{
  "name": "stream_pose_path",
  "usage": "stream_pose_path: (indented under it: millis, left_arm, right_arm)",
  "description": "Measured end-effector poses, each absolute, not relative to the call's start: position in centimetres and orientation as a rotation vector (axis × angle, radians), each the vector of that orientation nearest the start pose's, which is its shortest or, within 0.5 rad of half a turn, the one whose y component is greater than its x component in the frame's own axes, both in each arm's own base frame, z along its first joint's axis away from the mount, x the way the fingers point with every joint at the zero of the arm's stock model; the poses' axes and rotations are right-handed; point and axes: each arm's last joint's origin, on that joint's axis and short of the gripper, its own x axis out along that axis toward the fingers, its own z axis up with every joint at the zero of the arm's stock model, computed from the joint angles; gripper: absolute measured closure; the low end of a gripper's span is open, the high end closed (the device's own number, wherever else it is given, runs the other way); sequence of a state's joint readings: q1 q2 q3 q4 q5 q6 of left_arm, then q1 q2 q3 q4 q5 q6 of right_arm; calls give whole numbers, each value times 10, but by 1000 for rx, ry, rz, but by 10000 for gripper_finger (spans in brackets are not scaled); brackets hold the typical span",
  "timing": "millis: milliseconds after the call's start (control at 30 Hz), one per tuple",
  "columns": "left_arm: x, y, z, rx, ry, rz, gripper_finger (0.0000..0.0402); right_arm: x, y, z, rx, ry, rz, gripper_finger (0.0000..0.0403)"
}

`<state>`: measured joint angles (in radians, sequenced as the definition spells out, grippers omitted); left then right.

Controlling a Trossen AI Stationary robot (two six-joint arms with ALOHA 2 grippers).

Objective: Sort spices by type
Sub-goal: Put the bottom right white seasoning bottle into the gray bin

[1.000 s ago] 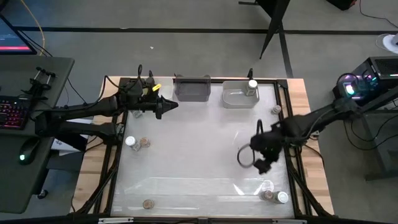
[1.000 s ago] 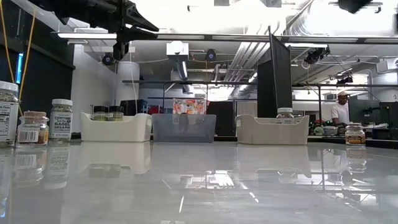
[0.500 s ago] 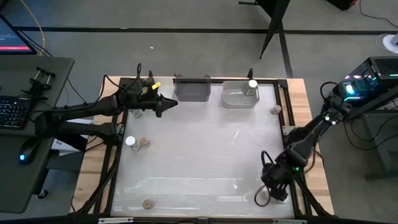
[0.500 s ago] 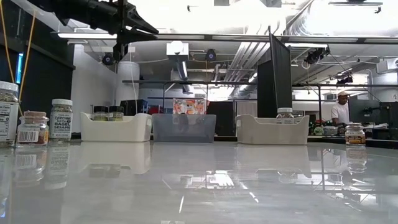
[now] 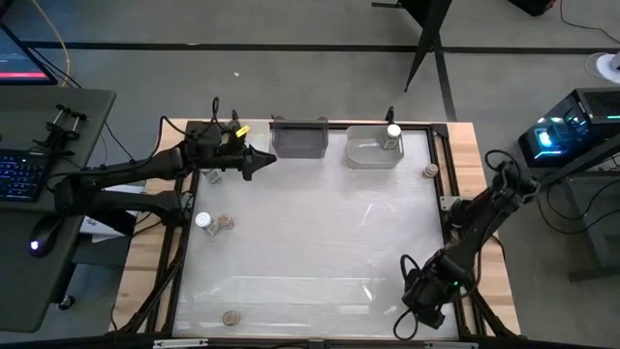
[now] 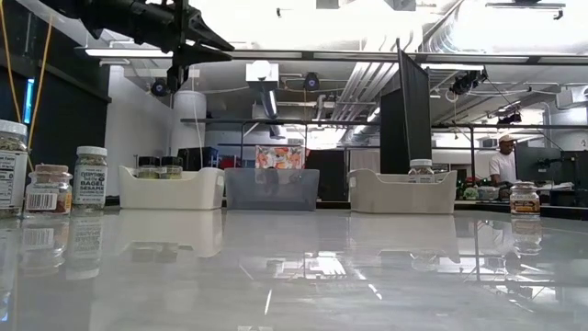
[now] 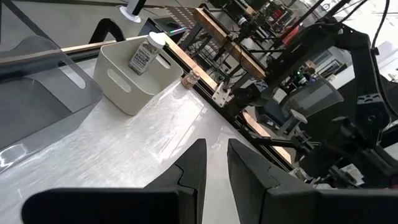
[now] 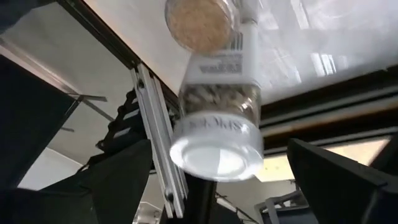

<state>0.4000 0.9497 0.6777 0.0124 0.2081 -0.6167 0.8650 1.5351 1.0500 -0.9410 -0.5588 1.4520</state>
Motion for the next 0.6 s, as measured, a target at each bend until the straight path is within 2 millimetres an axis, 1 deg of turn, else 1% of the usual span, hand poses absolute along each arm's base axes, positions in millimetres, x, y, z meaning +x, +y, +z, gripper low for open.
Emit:
stream_pose_path:
  millis: [200,333,467,600]
  left_arm:
    - [197,77,286,-689,182,262,348]
    - [197,77,286,-689,182,262,348]
    - [197,77,286,-689,182,262,348]
    - [196,78,286,-690,179,269,348]
  right_arm:
    - [168,221,195,669,1999,-159,35]
    - [170,224,187,645,2014,-143,57]
    - [170,223,186,639,2027,-156,112]
    - [166,219,194,631,2037,-134,201]
